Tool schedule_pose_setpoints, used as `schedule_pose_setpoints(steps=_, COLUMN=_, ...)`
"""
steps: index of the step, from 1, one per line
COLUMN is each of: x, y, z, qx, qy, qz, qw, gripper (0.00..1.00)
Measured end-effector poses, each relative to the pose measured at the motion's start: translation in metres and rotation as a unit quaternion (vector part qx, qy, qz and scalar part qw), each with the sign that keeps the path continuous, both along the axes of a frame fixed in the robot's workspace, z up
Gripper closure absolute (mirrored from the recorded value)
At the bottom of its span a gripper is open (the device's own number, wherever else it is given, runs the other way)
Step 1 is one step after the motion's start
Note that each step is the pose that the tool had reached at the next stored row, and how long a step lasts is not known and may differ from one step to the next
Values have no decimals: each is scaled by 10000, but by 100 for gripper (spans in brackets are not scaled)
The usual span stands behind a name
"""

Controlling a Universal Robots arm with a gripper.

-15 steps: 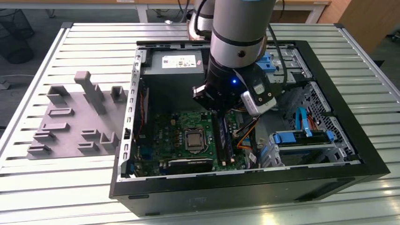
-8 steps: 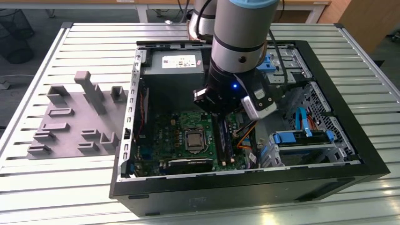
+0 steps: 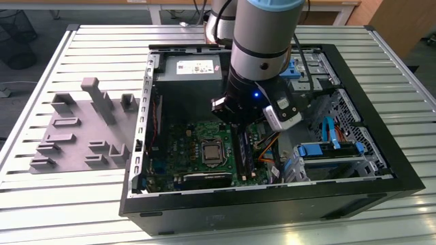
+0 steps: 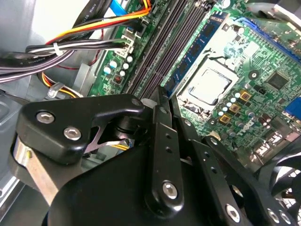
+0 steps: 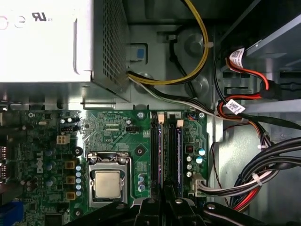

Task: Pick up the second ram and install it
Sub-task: 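Insert the second ram into the second slot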

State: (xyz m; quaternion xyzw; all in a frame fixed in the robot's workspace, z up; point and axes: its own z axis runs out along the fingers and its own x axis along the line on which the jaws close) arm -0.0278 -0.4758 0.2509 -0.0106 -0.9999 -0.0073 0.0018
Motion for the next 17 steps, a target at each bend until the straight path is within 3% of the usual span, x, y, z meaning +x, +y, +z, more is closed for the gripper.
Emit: schedule_pose_setpoints(steps=17, x=2, y=-1, z=-66, qx=1, qy=0, qz=-1, qw=10000, gripper=86)
